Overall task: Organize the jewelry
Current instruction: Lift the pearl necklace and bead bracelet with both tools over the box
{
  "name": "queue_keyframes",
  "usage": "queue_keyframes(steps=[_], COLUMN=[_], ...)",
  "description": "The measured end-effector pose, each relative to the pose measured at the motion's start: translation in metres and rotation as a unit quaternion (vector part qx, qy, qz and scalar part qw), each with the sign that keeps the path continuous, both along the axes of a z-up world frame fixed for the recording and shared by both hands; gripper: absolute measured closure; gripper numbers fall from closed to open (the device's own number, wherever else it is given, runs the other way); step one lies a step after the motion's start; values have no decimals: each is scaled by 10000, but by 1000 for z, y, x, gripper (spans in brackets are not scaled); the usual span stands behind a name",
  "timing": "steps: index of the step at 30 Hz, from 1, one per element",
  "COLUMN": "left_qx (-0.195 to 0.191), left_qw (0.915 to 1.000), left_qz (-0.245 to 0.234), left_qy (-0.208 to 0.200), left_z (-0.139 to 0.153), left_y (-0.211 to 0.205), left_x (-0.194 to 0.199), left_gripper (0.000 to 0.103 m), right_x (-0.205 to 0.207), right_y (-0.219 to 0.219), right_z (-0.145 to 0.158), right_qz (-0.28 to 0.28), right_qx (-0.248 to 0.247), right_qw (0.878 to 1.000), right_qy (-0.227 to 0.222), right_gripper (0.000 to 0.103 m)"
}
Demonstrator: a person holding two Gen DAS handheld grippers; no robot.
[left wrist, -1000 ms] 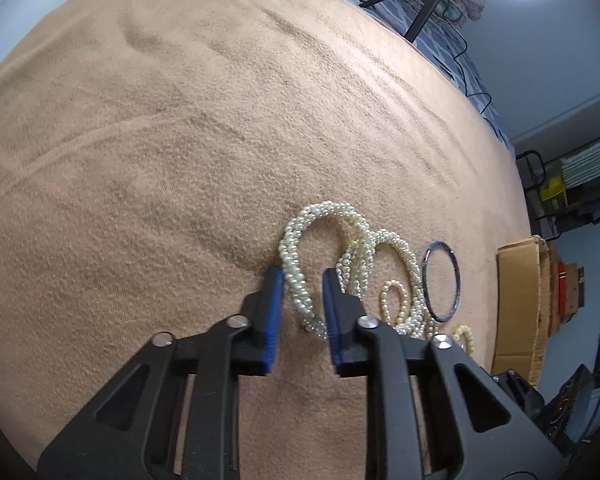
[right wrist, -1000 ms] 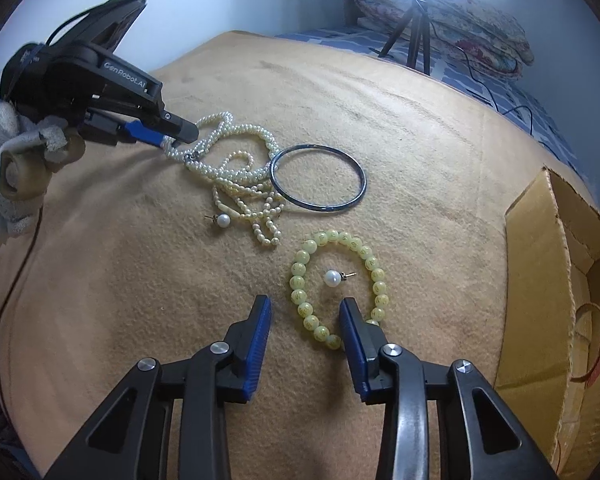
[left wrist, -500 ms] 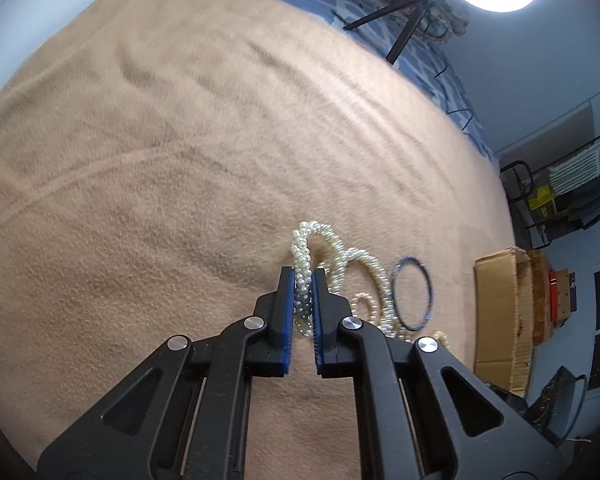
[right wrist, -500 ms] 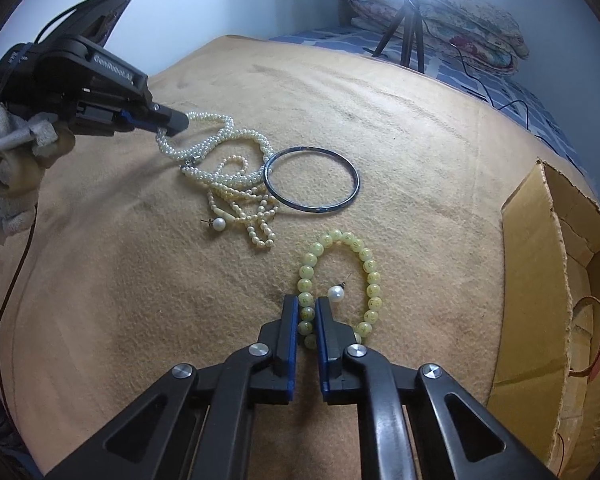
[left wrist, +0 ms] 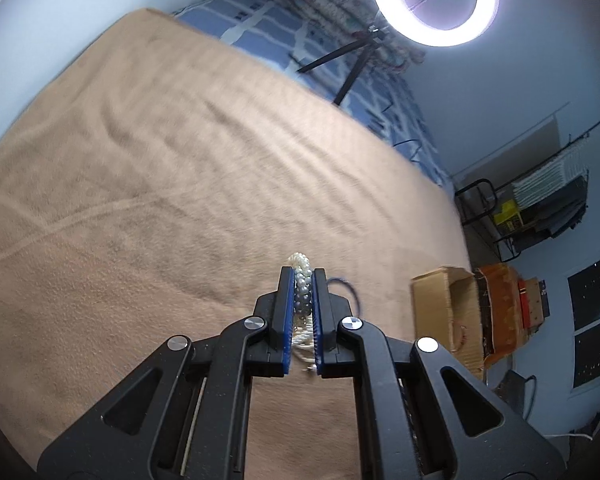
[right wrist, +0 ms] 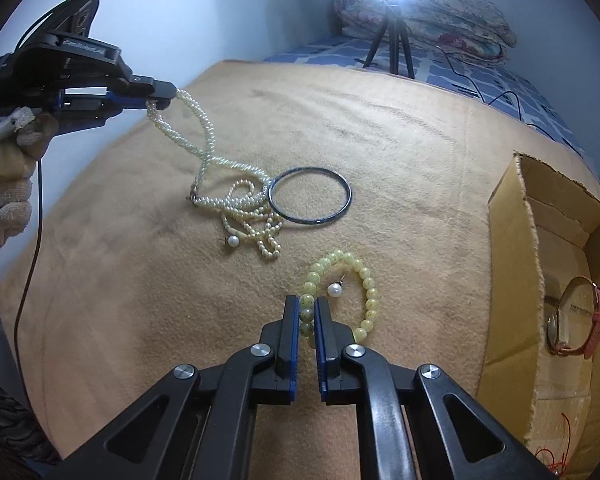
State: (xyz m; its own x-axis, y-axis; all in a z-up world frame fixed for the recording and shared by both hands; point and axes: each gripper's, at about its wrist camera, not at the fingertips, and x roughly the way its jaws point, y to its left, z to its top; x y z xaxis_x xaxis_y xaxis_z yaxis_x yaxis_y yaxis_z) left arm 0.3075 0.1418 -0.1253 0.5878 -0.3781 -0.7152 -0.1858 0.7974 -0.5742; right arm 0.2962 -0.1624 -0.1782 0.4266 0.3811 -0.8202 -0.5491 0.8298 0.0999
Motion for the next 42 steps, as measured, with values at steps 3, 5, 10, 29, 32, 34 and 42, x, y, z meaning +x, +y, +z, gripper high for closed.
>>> queue_keyframes(steps=[3,5,10,29,32,34,42], left_qx=[-56,-108,-159,-73,-69,-65,-97], left_qw=[9999,9997,9988,9955,9946,9939,9900], left_qz=[-14,-11,-28,-337,-454,-543,-880], left_qy=[-144,-222,-457,-878,-929,-961,-1096], left_z=[15,23,48,111,120,125,145], left_y=[-1,-2,-2,-28,-40,-49,-96], left_x=[-2,-5,-17,-39,-39,-37,-27], left_gripper=[97,97,97,97,97,97,97], right_x=[-1,-1,-1,-8,-11,-14,-24], right_y=[-5,-8,-18,-55,-65,-74,-116], right_z=[6,10,21,58,66,72,94], right_qz=[-49,-77,-177,-429,-477,-521,-781], right_qx=[144,253,681,1325,1315,1323,1330], right_qw=[9999,9996,9974,9902,9901,9896,9868], right_qy=[29,46,141,-23,-132,-199,-501], right_gripper=[98,98,98,98,98,98,98])
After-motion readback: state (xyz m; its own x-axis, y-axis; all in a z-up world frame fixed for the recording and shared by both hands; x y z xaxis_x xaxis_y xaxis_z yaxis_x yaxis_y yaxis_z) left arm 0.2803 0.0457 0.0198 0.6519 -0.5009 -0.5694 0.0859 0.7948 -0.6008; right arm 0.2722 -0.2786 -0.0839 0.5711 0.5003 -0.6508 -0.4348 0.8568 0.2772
